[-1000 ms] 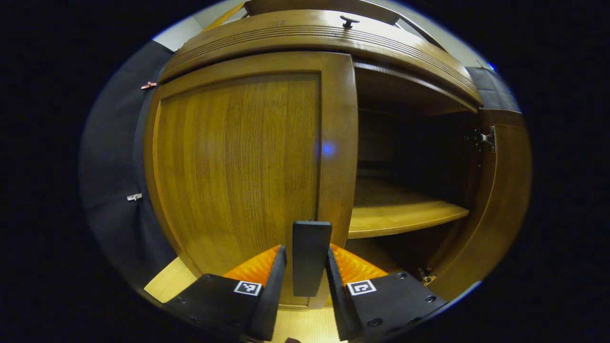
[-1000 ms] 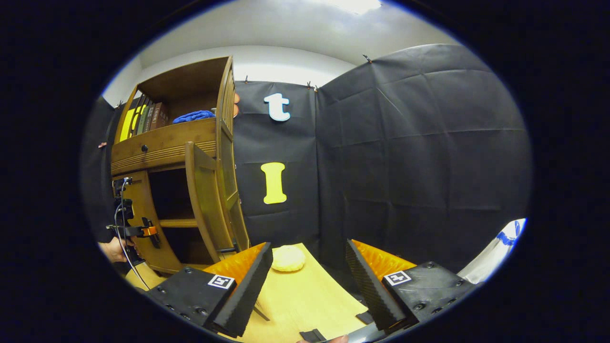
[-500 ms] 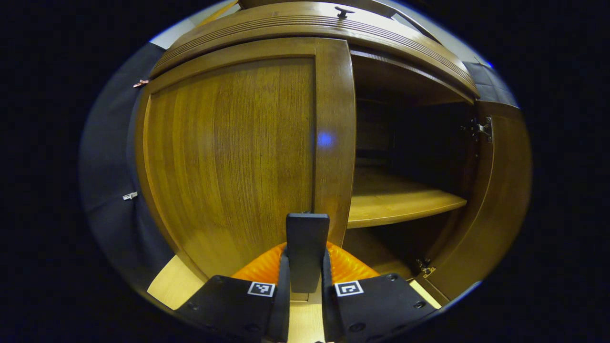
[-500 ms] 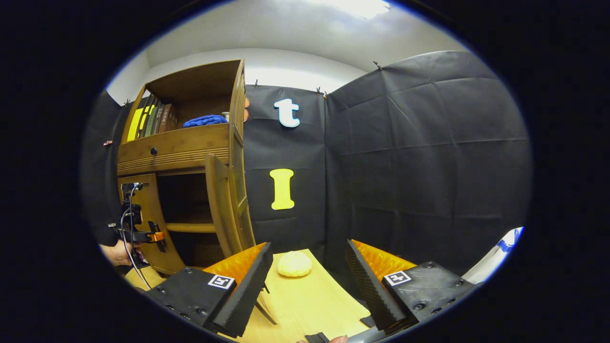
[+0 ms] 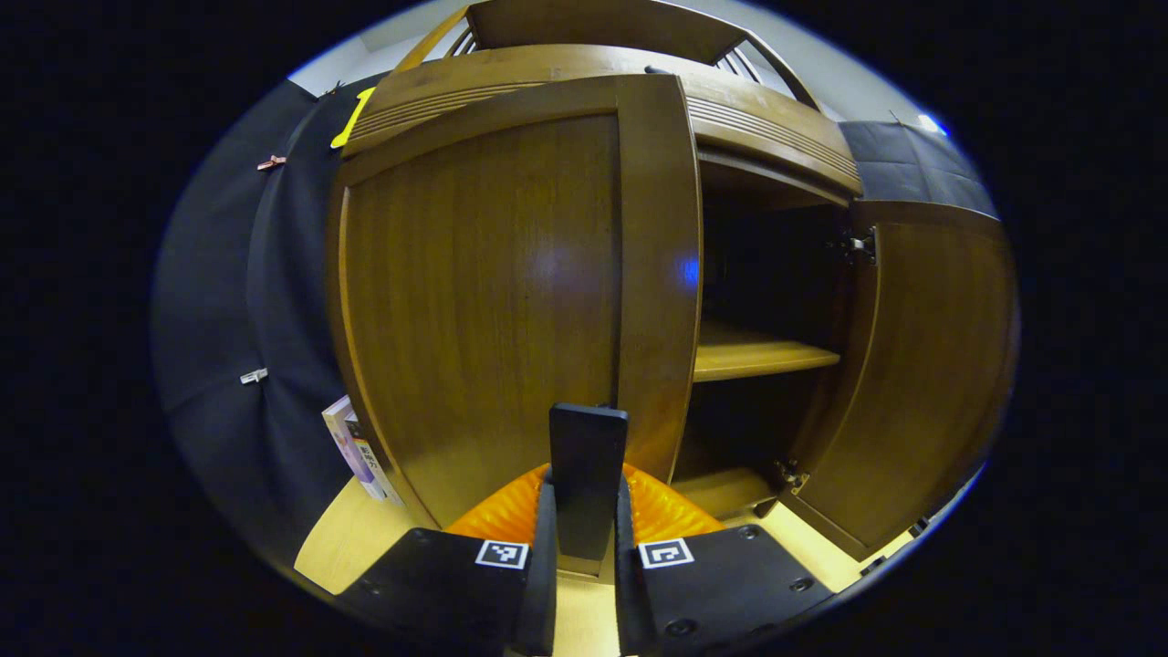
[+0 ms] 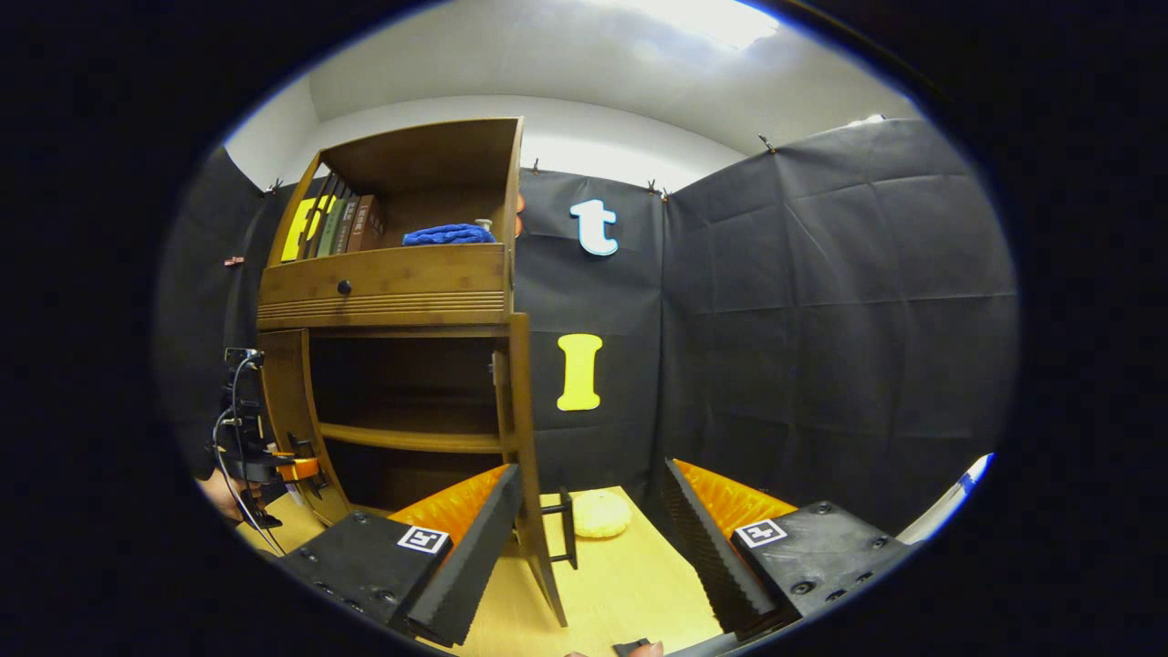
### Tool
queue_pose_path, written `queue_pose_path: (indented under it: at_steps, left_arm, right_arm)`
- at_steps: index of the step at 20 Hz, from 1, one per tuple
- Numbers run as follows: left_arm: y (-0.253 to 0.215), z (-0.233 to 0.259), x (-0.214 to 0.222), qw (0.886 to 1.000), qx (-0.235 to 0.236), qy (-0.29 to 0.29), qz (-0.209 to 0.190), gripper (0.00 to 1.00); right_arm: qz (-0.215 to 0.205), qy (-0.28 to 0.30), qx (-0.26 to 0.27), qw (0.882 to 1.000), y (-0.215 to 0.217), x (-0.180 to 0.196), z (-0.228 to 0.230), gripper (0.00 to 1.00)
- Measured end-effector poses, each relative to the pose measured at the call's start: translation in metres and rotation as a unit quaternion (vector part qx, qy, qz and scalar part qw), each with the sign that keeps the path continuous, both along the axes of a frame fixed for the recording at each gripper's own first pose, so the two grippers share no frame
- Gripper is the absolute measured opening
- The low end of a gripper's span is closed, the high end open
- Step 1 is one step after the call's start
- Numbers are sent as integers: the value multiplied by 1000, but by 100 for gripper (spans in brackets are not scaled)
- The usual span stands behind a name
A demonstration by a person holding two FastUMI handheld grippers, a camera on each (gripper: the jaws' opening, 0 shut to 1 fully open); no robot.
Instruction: Open the right door of the double-door shoe cabinet with the right hand, and open the left door with the left hand.
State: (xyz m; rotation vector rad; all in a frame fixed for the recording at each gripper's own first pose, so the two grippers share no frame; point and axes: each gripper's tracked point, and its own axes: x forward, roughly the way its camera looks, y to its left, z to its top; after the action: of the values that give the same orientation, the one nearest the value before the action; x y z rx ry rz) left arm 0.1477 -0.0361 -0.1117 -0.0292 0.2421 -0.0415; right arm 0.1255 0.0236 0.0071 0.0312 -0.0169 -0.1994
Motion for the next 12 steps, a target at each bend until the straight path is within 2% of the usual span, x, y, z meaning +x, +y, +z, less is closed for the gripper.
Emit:
queue_pose_path:
  at_steps: [7, 8, 9, 10, 12]
  left_arm:
    - [34, -2, -58, 1000, 2, -11, -22, 29]
    - [41, -2, -65, 1000, 4, -11, -23, 28]
    - [47, -2, -72, 1000, 6, -12, -23, 28]
    - [53, -2, -78, 1000, 7, -13, -23, 28]
    - [68, -2, -88, 1000, 9, -16, -19, 28]
  right_arm:
    - [25, 6, -16, 1000, 68, -4, -7, 98]
    - [30, 7, -15, 999, 77, -3, -8, 94]
    - [35, 9, -14, 999, 87, -2, -10, 94]
    - [39, 11, -12, 999, 97, -1, -12, 99]
    - [46, 13, -6, 999, 113, 0, -14, 98]
